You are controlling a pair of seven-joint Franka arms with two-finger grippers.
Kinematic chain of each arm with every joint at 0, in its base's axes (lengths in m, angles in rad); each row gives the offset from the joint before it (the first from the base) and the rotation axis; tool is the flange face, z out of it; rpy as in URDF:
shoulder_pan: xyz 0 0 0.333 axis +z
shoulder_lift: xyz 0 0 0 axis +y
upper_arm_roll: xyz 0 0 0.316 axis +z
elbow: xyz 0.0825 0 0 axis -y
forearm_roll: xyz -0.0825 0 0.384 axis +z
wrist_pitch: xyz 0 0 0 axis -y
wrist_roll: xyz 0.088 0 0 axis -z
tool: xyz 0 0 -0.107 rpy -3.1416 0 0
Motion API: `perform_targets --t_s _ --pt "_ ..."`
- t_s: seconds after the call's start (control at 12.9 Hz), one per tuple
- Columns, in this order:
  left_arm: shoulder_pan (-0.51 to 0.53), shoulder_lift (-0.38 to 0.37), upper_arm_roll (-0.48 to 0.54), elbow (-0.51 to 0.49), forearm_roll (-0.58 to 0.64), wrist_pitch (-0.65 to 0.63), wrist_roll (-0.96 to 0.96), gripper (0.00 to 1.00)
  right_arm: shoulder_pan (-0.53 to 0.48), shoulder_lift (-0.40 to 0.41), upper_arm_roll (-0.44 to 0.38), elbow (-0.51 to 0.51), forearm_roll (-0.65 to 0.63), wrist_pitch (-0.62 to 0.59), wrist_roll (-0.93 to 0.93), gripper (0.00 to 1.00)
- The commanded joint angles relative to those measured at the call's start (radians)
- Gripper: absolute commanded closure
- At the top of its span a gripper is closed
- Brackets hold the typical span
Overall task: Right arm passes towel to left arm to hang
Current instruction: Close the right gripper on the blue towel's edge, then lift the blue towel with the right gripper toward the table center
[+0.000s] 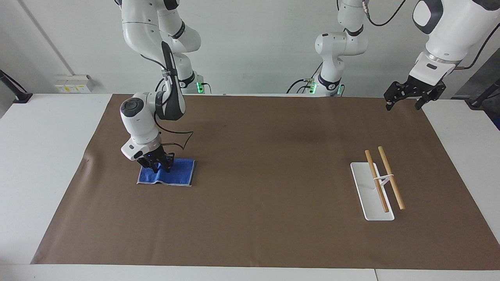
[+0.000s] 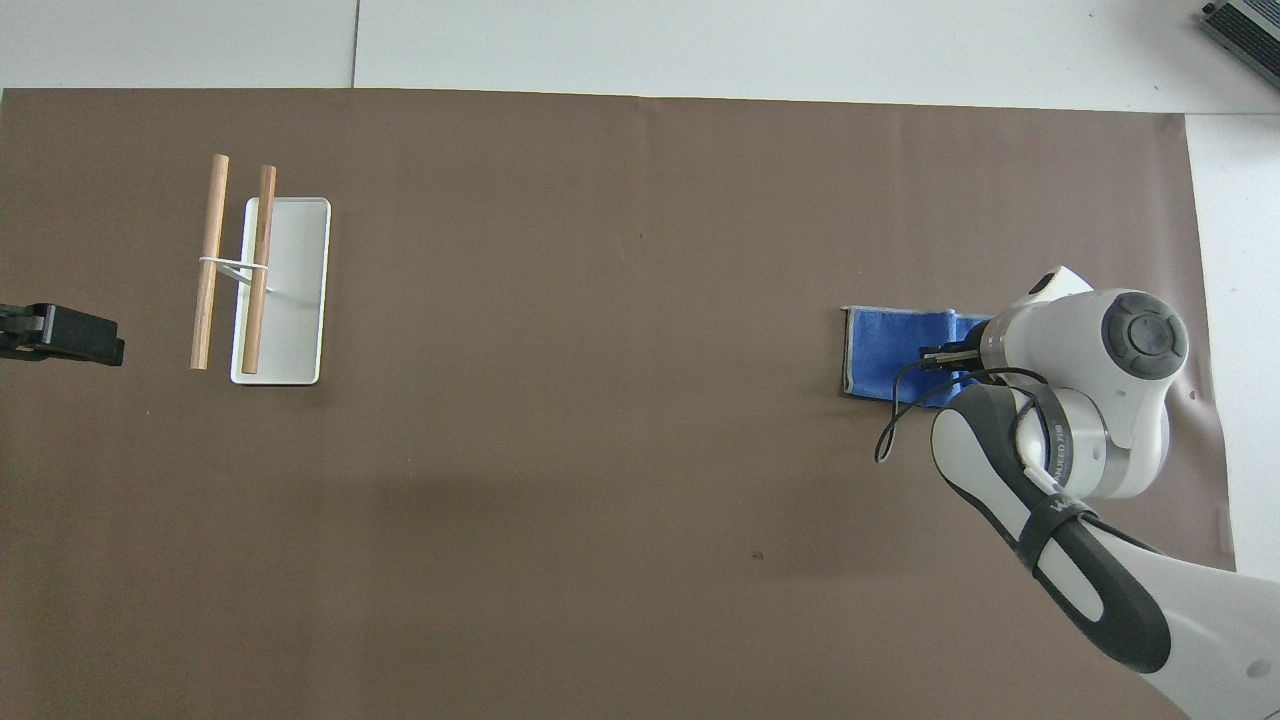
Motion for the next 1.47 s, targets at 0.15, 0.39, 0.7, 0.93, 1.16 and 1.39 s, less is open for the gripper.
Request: perform_targets --t_s 0.15,0.39,0.7,0.93,1.16,1.39 --pt "-0.006 -0.027 0.006 -0.026 0.012 -0.006 -0.003 0.0 0.01 -0.009 0.006 0.005 0.092 -0.006 -0.011 1.0" --pt "-0.006 -0.027 0.006 -0.026 0.012 -0.006 -0.003 0.0 0.023 -0.043 0.014 0.087 0.09 -0.129 -0.023 1.0" --pt "-0.006 -0.027 0.006 -0.026 0.012 -0.006 -0.003 0.0 0.024 -0.077 0.081 0.168 0.148 -0.173 -0.016 1.0" --pt "-0.006 -0.027 0.006 -0.026 0.012 -0.006 -0.003 0.0 0.024 -0.071 0.117 0.319 0.297 -0.285 -0.017 1.0" --pt "-0.006 -0.027 0.006 -0.026 0.012 -0.006 -0.003 0.0 0.024 -0.071 0.163 0.396 0.453 -0.316 -0.02 1.0" --pt "-0.006 -0.027 0.006 -0.026 0.012 -0.006 -0.003 0.0 0.024 -0.068 0.235 0.439 0.674 -0.315 -0.023 1.0"
